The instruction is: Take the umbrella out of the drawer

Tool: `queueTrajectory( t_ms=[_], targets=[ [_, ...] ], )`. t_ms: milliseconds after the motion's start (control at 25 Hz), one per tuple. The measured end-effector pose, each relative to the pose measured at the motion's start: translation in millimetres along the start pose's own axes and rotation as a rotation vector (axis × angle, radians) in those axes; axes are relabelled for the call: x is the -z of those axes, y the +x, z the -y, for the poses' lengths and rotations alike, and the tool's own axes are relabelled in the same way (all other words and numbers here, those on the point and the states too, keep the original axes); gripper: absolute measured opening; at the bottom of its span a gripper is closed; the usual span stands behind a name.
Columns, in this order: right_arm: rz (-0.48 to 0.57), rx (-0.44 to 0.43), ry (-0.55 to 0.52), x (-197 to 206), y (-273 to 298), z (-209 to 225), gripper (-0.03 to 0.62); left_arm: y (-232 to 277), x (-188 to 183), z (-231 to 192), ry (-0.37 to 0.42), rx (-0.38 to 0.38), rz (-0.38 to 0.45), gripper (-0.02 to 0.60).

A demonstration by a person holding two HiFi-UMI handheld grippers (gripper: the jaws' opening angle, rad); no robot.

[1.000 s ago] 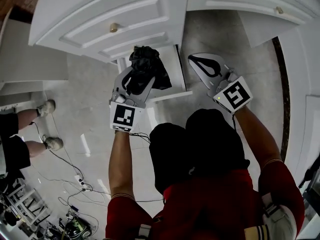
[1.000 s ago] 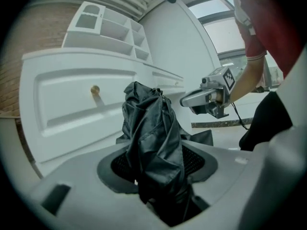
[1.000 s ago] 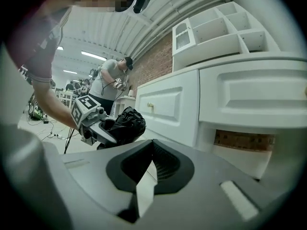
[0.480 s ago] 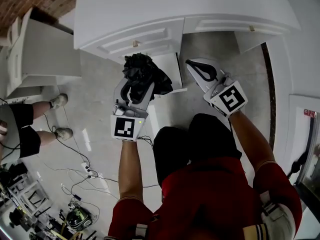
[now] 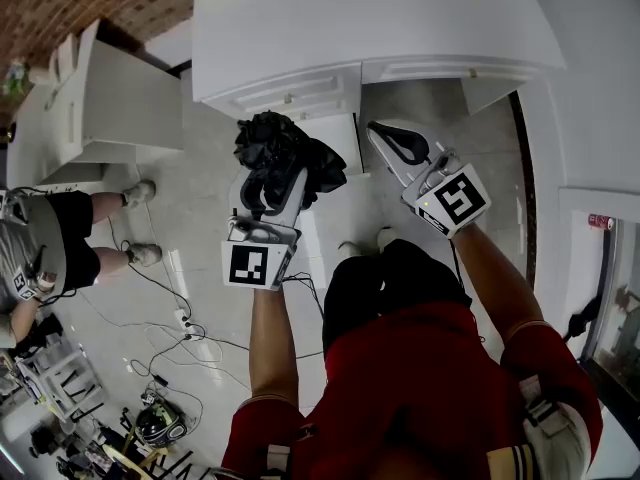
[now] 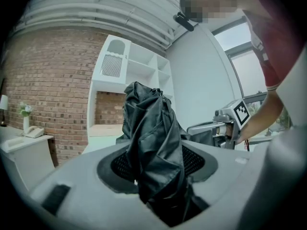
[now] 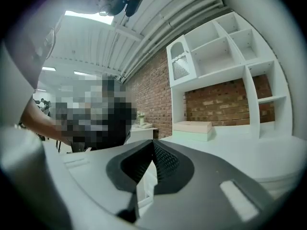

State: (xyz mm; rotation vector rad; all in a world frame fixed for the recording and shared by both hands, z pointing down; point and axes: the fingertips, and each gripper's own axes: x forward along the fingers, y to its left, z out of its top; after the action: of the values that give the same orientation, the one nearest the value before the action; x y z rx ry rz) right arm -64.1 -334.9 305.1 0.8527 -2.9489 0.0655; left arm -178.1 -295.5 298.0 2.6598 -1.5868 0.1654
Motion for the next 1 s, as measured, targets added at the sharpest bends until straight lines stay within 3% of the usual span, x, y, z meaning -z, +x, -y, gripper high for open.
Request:
queueTrajectory(
  t_ms=[320, 800, 1000],
  targets=[
    [0.041, 0.008, -0.003, -63.4, -32.7, -20.1, 0.012, -27.8, -66.0, 15.7, -0.015, -0.049, 0.039, 0.244],
    [0.149, 0.031, 0.017, -122.7, -81.1, -47.3, 0.012, -73.5, -130.7, 57.2, 0.001, -0.064, 0.13, 0.245],
    [0.176, 0.021, 0.023, -135.3, -85.3, -69.4, 0.012, -97.5, -140.6, 60.9, 0.004, -0.072, 0.148, 0.244]
  ],
)
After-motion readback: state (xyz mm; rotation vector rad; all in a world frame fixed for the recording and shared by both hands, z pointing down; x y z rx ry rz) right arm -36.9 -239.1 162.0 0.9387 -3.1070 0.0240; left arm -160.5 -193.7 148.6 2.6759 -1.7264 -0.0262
